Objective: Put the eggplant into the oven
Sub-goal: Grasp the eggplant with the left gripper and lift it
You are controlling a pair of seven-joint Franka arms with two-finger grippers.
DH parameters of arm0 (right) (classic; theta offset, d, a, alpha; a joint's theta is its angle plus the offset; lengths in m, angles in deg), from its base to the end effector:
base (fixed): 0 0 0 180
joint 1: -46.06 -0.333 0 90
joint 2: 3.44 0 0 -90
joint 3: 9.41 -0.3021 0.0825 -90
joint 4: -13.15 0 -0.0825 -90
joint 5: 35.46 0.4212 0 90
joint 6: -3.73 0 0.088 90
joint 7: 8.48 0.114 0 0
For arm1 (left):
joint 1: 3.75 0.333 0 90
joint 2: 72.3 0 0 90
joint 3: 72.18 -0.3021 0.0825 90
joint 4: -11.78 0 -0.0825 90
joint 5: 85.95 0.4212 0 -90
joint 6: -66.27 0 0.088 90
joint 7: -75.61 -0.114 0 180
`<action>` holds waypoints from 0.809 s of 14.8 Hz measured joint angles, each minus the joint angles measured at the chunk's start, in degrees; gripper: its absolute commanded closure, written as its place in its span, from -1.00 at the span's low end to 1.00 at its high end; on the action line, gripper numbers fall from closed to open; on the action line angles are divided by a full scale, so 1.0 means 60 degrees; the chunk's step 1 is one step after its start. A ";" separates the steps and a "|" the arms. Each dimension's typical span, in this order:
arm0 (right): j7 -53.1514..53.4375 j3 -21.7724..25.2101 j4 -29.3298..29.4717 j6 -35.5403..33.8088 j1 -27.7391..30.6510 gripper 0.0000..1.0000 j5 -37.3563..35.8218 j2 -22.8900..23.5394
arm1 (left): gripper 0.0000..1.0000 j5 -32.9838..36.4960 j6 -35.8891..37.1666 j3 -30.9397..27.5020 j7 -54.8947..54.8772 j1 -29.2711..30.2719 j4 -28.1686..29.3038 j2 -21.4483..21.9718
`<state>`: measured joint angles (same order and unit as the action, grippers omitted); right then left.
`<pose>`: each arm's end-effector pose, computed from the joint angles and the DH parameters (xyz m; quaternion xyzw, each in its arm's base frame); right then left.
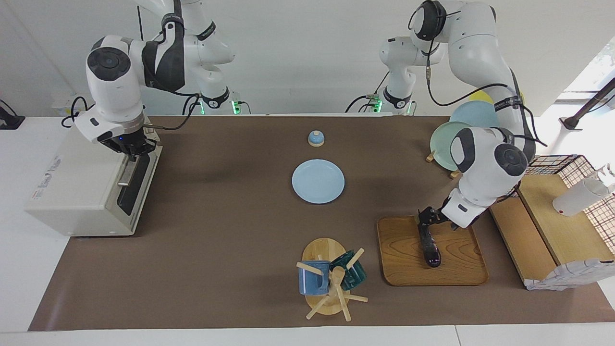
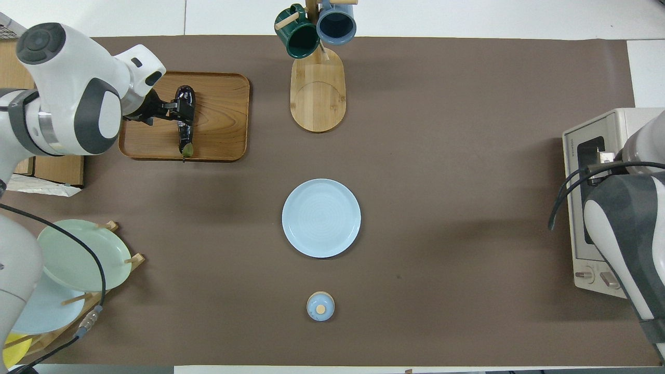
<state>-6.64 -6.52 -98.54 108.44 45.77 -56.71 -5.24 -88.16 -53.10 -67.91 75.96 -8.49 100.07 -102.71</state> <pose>0.5745 -0.0582 0.4559 0.9834 0.0168 -0.0455 0.1750 0.7143 -0.1089 0.3099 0.9975 -0.0609 0.0035 0.0361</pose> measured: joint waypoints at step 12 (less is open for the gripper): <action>0.0007 -0.0017 -0.0765 0.0875 0.0195 1.00 -0.0563 -0.0013 | -0.22 0.0009 -0.1380 -0.0011 -0.0471 -0.0156 0.0546 -0.0429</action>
<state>-6.60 -6.62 -103.13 113.69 46.94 -60.08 -5.31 -88.11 -61.38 -67.98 73.13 -9.43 103.35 -105.29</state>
